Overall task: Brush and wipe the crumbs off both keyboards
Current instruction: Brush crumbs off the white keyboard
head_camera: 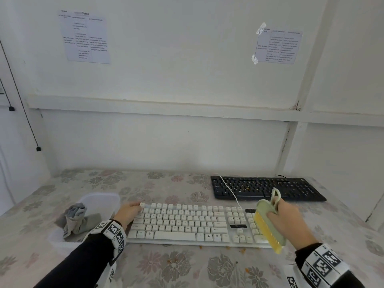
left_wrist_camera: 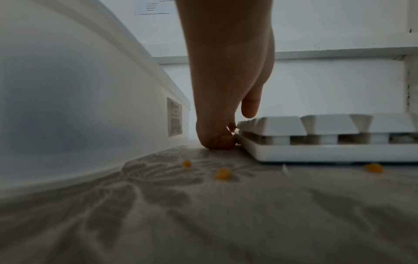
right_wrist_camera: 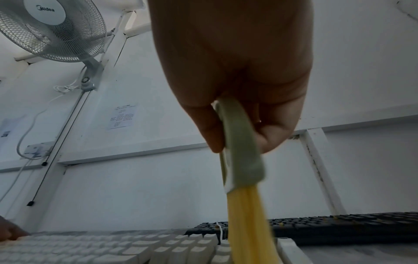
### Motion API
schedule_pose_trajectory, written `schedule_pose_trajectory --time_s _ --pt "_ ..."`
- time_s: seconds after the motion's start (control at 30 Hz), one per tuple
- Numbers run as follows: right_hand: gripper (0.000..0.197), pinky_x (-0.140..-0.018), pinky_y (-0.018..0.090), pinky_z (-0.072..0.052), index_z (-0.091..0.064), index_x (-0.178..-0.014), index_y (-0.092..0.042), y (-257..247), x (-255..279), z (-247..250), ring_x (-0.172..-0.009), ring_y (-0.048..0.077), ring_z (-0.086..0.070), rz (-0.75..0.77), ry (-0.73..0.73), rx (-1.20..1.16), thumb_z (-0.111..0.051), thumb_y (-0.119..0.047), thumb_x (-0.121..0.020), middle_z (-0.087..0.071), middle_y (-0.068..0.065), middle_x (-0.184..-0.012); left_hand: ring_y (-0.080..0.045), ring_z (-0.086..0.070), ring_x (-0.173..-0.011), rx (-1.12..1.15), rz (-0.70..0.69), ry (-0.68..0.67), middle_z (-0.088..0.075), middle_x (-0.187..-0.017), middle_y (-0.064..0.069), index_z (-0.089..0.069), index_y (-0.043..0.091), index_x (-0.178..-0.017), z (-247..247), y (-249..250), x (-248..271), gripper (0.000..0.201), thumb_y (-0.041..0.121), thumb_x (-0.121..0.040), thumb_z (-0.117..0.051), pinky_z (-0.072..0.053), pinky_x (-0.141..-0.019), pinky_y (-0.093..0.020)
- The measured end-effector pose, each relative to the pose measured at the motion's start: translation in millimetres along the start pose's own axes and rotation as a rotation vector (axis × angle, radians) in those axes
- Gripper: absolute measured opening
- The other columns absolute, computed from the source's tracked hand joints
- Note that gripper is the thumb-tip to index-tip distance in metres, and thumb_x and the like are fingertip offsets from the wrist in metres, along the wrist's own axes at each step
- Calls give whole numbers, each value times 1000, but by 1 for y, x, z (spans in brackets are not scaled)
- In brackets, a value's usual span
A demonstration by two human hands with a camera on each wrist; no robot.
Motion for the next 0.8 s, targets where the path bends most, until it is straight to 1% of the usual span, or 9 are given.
schedule_pose_trajectory --time_s 0.1,0.23,0.33,0.4,0.43,0.57,0.6,0.7,0.8 --pt "7 -45 13 -33 -45 -93 -13 -7 1 -4 -56 6 -48 34 -30 -18 -52 -15 -92 -50 -2 -67 -33 -60 -107 -29 -3 -6 -65 -114 -19 -62 4 -122 0 1 4 33 -1 -92 -49 -44 -101 -45" --pt "19 -49 13 -40 -51 -107 -7 -11 -1 -7 -61 8 -52 34 -36 -17 -51 -17 -91 -52 -2 -71 -32 -60 -106 -38 -2 -9 -64 -118 -19 -62 4 -122 0 0 4 34 -3 -92 -46 -44 -101 -43" --pt "25 -51 15 -43 -51 -114 -7 -13 -1 -8 -64 9 -55 29 -47 -18 -51 -18 -91 -55 -1 -74 -29 -61 -95 -39 2 -19 -66 -104 -17 -64 3 -116 0 0 7 32 -6 -93 -43 -47 -93 -39" --pt "27 -51 16 -43 -51 -115 -7 -15 -2 -8 -65 10 -55 31 -49 -19 -52 -18 -90 -55 0 -75 -26 -61 -84 -39 -9 -24 -66 -90 -12 -65 5 -108 1 1 13 31 -7 -93 -40 -48 -83 -34" --pt "27 -49 15 -40 -51 -115 -7 -16 -1 -8 -63 9 -53 32 -50 -15 -52 -18 -90 -54 -1 -74 -25 -60 -81 -35 -13 -28 -65 -86 -11 -65 6 -104 1 1 17 31 -8 -93 -39 -48 -79 -33" --pt "21 -44 13 -31 -52 -109 -5 -23 2 -7 -59 5 -47 53 -46 -15 -51 -16 -91 -48 -4 -70 -26 -60 -83 -53 -7 -16 -64 -84 -11 -64 5 -100 0 5 27 28 -6 -93 -40 -48 -76 -30" --pt "20 -44 13 -31 -52 -108 -5 -25 2 -7 -58 5 -46 57 -41 -26 -51 -16 -91 -47 -4 -69 -27 -60 -85 -53 -10 -18 -64 -88 -12 -64 5 -100 0 5 27 27 -6 -93 -40 -49 -78 -32" --pt "13 -46 16 -35 -51 -100 -6 -35 1 -7 -58 8 -47 71 -40 -66 -50 -15 -91 -48 -2 -70 -30 -60 -100 -94 -17 -46 -64 -101 -18 -64 6 -93 1 3 24 23 -3 -91 -43 -47 -97 -42" --pt "11 -46 20 -35 -49 -94 -4 -54 1 -7 -58 12 -48 96 -53 -139 -50 -13 -89 -49 1 -71 -24 -55 -93 -176 -19 -64 -56 -97 -16 -53 10 -80 3 -3 11 13 2 -88 -46 -44 -89 -38"
Point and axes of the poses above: each hand's wrist, its own x-axis away from the middle knuckle, its own z-axis out of the back of the hand, y = z × x, the point moved 2 cm from there along -x, towards the middle knuckle
